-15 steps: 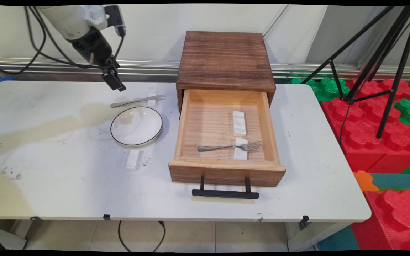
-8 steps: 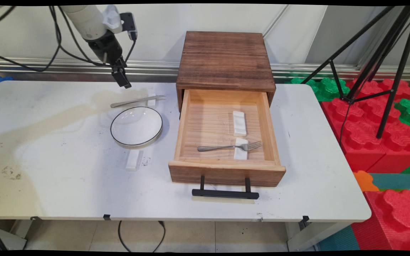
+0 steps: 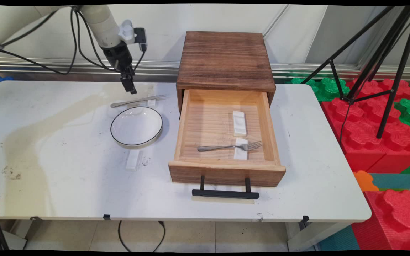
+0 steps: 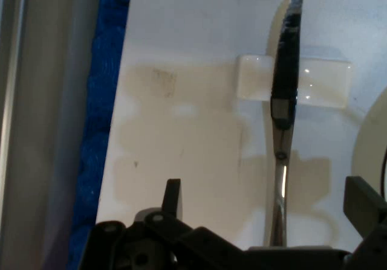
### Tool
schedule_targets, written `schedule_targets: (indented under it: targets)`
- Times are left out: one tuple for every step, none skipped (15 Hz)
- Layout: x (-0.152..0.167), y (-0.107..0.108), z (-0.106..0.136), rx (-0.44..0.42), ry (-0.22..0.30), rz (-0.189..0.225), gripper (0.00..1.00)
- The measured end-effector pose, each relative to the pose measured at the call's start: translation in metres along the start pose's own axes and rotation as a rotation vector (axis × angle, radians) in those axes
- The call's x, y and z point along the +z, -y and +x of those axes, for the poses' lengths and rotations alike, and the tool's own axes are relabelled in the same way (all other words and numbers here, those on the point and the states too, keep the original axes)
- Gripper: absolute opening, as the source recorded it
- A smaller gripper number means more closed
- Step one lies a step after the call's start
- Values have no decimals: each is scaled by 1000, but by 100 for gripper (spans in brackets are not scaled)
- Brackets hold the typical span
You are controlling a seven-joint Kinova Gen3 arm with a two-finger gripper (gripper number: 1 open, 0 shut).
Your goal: Pick up the knife from the left of the white plate
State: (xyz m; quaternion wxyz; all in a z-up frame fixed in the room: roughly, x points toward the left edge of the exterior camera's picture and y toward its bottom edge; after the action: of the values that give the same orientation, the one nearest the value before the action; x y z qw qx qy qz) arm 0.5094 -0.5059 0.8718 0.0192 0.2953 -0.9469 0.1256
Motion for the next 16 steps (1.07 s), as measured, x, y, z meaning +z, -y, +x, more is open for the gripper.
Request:
schedule_targets:
  targets:
    - [8,3,1,5,3,-11,100]
    - [12,4,1,8,5,-18,100]
    - [18,7,2,11,7,-26,100]
    - [21,8,2,13,9,-32,100]
    - [29,11,3,15,11,-42,100]
    - [35,13,3,16,12,-51,100]
    - [39,14,3,16,13,-58,100]
    - [43,15,2,16,14,-63,100]
    - [46,16,3,16,13,-70,100]
    - [49,17,3,15,13,-73,100]
    - [52,18,2,14,12,-79,100]
    - [54,18,2,13,12,-82,100]
    - [58,19,2,10,11,-89,100]
    - [60,20,2,8,10,-94,100]
    - [63,21,2,7,10,-98,100]
    - [64,21,2,6,10,-101,100]
